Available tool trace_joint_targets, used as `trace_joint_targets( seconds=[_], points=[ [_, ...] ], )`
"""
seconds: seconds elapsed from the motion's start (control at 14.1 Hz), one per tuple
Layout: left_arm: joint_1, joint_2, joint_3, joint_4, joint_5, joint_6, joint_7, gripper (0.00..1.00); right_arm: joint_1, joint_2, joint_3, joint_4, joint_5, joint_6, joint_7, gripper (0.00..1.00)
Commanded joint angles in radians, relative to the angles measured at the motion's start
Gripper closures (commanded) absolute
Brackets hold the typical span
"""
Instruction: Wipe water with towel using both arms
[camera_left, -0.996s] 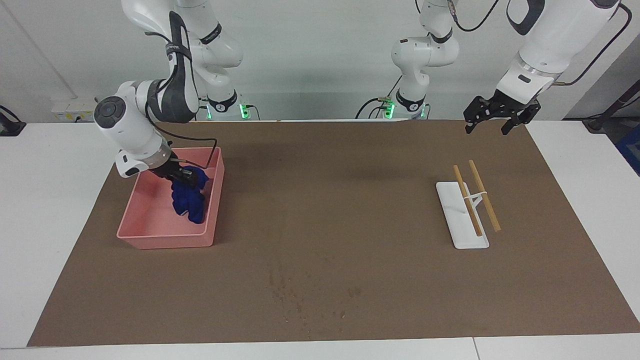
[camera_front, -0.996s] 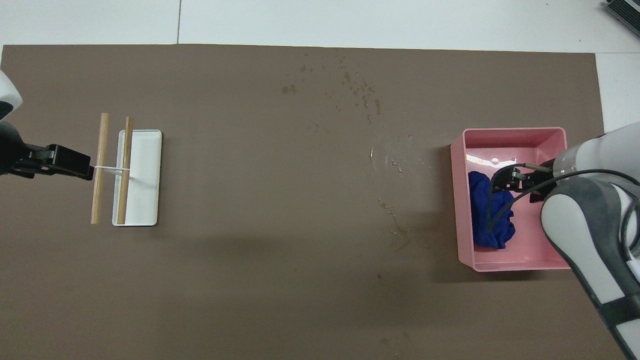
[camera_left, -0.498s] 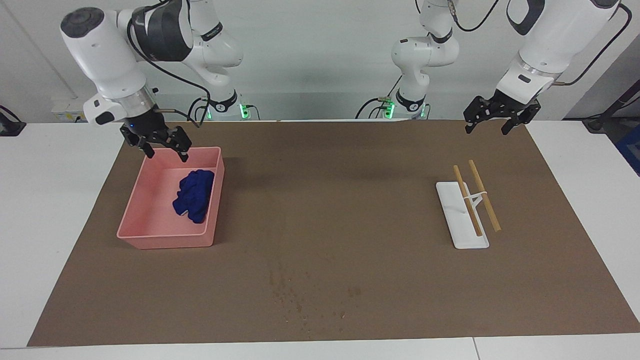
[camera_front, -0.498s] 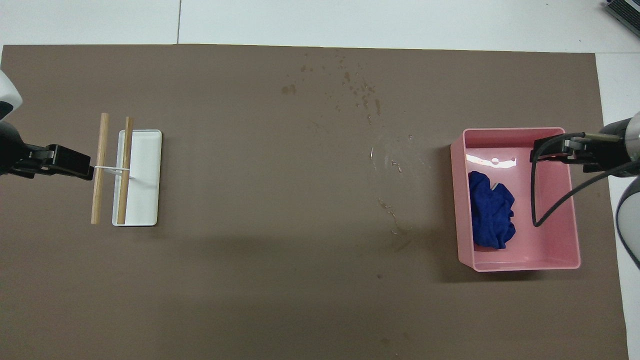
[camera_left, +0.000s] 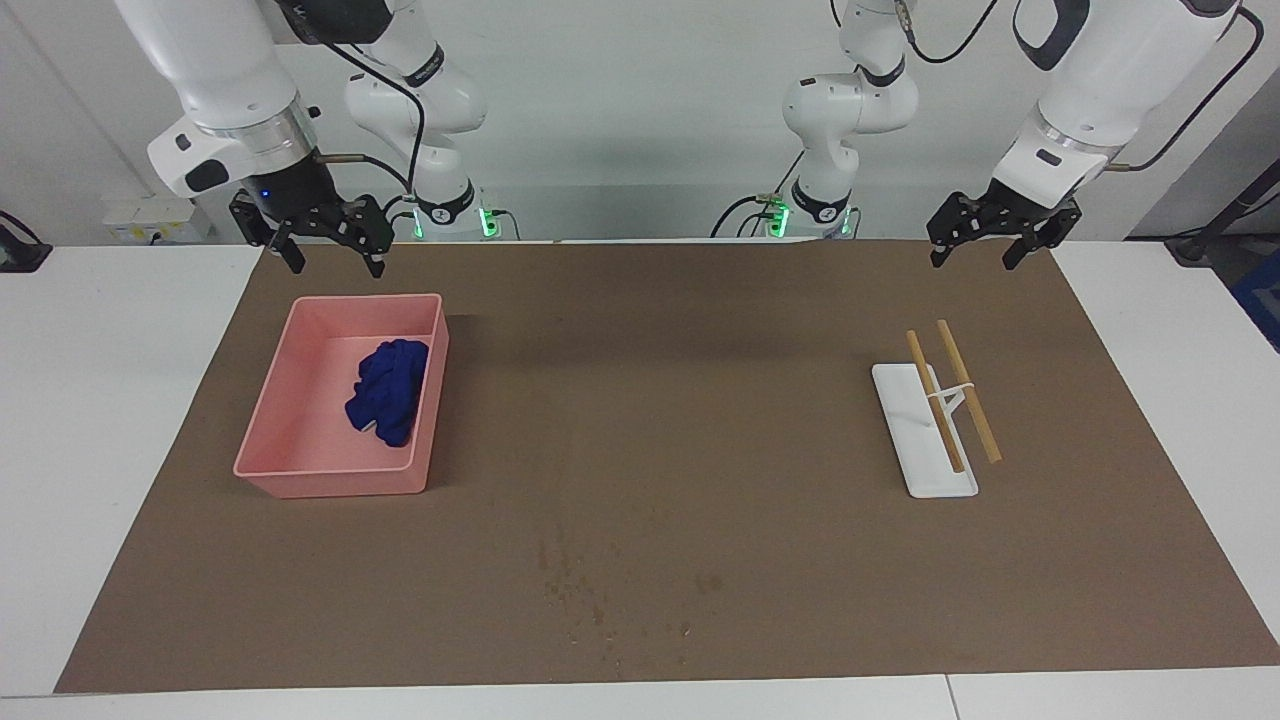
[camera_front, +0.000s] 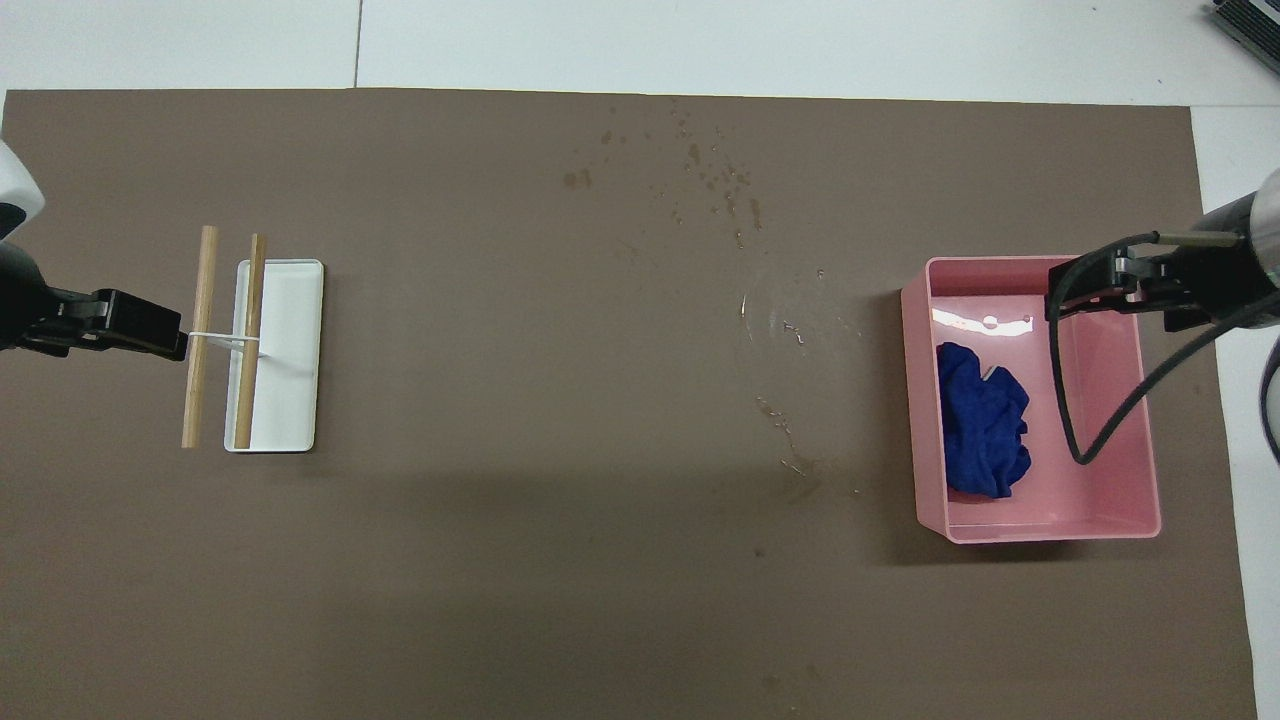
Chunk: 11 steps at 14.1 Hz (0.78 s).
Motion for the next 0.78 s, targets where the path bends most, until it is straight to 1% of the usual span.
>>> trace_joint_targets(
  seconds=[0.0,0.5,0.71],
  points=[
    [0.008,-0.030,-0.001,-0.033,-0.012,0.011,0.006,0.00,-0.001,0.002,0.005,0.025,-0.021,-0.026,-0.006,0.00],
    [0.008,-0.028,0.000,-0.033,-0.012,0.011,0.006,0.00,-0.014,-0.003,0.005,0.025,-0.015,-0.030,-0.006,0.00],
    [0.008,-0.028,-0.001,-0.033,-0.012,0.011,0.006,0.00,-0.004,-0.039,-0.011,-0.011,-0.016,-0.032,-0.015,0.00]
  ],
)
